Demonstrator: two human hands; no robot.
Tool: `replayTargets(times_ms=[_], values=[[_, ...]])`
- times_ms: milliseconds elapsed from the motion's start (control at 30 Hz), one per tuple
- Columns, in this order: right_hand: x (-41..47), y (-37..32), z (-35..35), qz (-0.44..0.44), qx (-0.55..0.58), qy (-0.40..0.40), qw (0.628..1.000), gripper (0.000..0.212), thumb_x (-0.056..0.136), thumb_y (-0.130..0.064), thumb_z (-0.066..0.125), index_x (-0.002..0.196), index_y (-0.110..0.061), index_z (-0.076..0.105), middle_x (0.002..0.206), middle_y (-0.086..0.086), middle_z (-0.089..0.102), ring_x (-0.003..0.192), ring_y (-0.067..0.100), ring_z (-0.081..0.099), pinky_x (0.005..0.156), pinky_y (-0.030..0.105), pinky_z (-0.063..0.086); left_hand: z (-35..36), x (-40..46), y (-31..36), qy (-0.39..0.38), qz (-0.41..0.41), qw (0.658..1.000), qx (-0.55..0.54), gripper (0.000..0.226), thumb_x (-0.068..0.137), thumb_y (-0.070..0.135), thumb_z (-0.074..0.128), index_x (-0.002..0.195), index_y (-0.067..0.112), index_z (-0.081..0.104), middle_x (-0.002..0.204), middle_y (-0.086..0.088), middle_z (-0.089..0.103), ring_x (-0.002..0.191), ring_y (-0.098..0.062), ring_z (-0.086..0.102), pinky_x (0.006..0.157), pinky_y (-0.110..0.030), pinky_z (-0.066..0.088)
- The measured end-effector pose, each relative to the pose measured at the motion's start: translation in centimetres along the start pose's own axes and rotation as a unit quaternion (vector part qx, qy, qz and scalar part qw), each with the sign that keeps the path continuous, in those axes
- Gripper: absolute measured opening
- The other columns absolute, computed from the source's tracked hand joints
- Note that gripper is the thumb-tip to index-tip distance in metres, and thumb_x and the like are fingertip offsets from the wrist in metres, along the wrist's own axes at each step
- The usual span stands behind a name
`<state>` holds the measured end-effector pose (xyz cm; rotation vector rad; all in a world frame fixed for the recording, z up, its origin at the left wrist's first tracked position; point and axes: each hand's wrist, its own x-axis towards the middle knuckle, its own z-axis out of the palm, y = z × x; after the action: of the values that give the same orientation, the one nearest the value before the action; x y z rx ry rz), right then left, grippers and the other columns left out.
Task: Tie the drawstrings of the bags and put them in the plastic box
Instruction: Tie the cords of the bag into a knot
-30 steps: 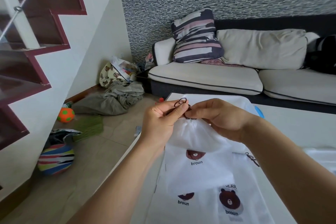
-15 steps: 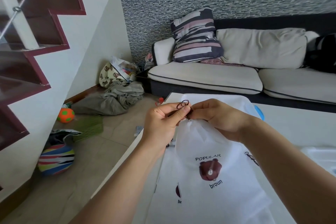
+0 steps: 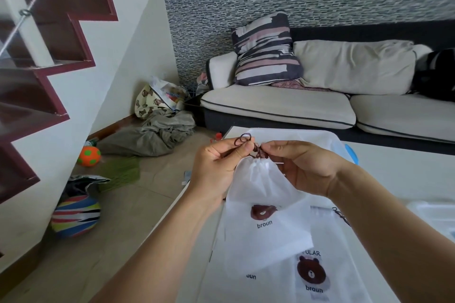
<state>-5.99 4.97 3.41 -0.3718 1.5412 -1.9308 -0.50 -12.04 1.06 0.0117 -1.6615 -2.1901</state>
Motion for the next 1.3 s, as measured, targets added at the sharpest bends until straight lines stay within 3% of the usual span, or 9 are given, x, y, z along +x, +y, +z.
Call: replayTargets(times_ms=[200, 433, 567, 633, 733, 867, 967, 1167, 1300], values=[[0.2, -0.2, 0.0, -0.018, 0.017, 0.023, 0.999, 0.028, 0.08, -0.016, 0.07, 0.102, 0.0, 0.073, 0.102, 0.016, 0.071, 0.098, 0.028, 0.061, 0.095, 0.035, 0.051, -0.3, 0.2, -0.1, 0.002, -0.006, 1.0, -0.013, 0.029, 0.062, 0.027, 0.082, 0.087, 0.012, 0.082, 0.103, -0.013, 0.077, 0.106, -0.028, 0.07, 0.106, -0.047, 0.049], [-0.1, -0.1, 0.5, -0.06, -0.002, 0.011, 0.998, 0.017, 0.084, -0.022, 0.066, 0.085, -0.008, 0.077, 0.089, 0.007, 0.071, 0.103, 0.024, 0.054, 0.113, 0.04, 0.033, -0.1, 0.0, -0.1, -0.001, 0.015, 1.0, 0.026, 0.03, 0.067, 0.025, 0.08, 0.09, 0.007, 0.08, 0.097, -0.011, 0.078, 0.095, -0.02, 0.072, 0.099, -0.04, 0.054], [0.1, 0.0, 0.7, -0.071, -0.041, 0.011, 0.997, 0.05, 0.089, -0.031, 0.063, 0.115, 0.012, 0.066, 0.111, 0.018, 0.067, 0.11, 0.029, 0.057, 0.12, 0.05, 0.03, 0.0, 0.0, -0.2, -0.013, 0.043, 0.997, 0.064, 0.011, 0.077, 0.016, 0.078, 0.088, 0.014, 0.079, 0.091, -0.003, 0.079, 0.088, -0.01, 0.073, 0.081, -0.022, 0.055], [0.1, -0.1, 0.9, -0.073, -0.036, 0.011, 0.997, 0.049, 0.097, -0.025, 0.058, 0.121, 0.017, 0.059, 0.114, 0.022, 0.065, 0.109, 0.032, 0.057, 0.115, 0.047, 0.037, -0.2, 0.1, -0.2, -0.009, 0.046, 0.997, 0.068, 0.008, 0.082, 0.01, 0.076, 0.087, 0.015, 0.079, 0.089, -0.001, 0.079, 0.085, -0.009, 0.073, 0.079, -0.021, 0.054], [0.1, -0.3, 1.0, -0.087, -0.033, 0.022, 0.995, 0.046, 0.101, -0.02, 0.055, 0.121, 0.021, 0.054, 0.115, 0.026, 0.063, 0.104, 0.032, 0.057, 0.099, 0.039, 0.049, -0.3, 0.1, -0.1, -0.002, 0.045, 0.997, 0.063, 0.008, 0.081, 0.011, 0.076, 0.087, 0.016, 0.079, 0.089, -0.002, 0.079, 0.084, -0.009, 0.072, 0.08, -0.025, 0.053], [0.0, -0.1, 1.3, -0.079, -0.03, 0.024, 0.996, 0.047, 0.098, -0.025, 0.058, 0.117, 0.018, 0.061, 0.123, 0.034, 0.063, 0.106, 0.033, 0.06, 0.105, 0.043, 0.048, -0.2, 0.0, -0.1, 0.012, 0.043, 0.998, 0.045, 0.013, 0.082, 0.009, 0.076, 0.082, 0.021, 0.08, 0.09, -0.002, 0.079, 0.088, -0.011, 0.073, 0.087, -0.03, 0.054], [0.1, 0.2, 1.4, -0.075, -0.009, 0.021, 0.997, 0.043, 0.098, -0.024, 0.057, 0.113, 0.015, 0.064, 0.113, 0.028, 0.068, 0.103, 0.029, 0.063, 0.09, 0.031, 0.057, -0.2, 0.0, 0.0, 0.015, 0.045, 0.998, 0.046, 0.009, 0.083, 0.01, 0.076, 0.086, 0.018, 0.079, 0.091, -0.001, 0.079, 0.09, -0.011, 0.073, 0.088, -0.028, 0.053], [0.2, 0.2, 0.9, -0.076, -0.026, 0.017, 0.997, 0.059, 0.092, -0.026, 0.065, 0.122, 0.023, 0.052, 0.132, 0.041, 0.051, 0.106, 0.035, 0.057, 0.11, 0.046, 0.042, -0.4, 0.0, 0.1, 0.013, 0.047, 0.998, 0.035, 0.014, 0.068, 0.029, 0.079, 0.081, 0.025, 0.082, 0.093, -0.003, 0.079, 0.093, -0.013, 0.073, 0.088, -0.03, 0.053], [0.5, 0.4, 0.3, -0.08, -0.027, 0.024, 0.996, 0.052, 0.09, -0.02, 0.065, 0.119, 0.022, 0.056, 0.116, 0.034, 0.061, 0.102, 0.032, 0.056, 0.103, 0.04, 0.048, -0.5, 0.1, 0.0, 0.011, 0.046, 0.999, 0.026, 0.016, 0.068, 0.029, 0.079, 0.083, 0.022, 0.082, 0.094, -0.005, 0.079, 0.095, -0.016, 0.073, 0.092, -0.034, 0.053]])
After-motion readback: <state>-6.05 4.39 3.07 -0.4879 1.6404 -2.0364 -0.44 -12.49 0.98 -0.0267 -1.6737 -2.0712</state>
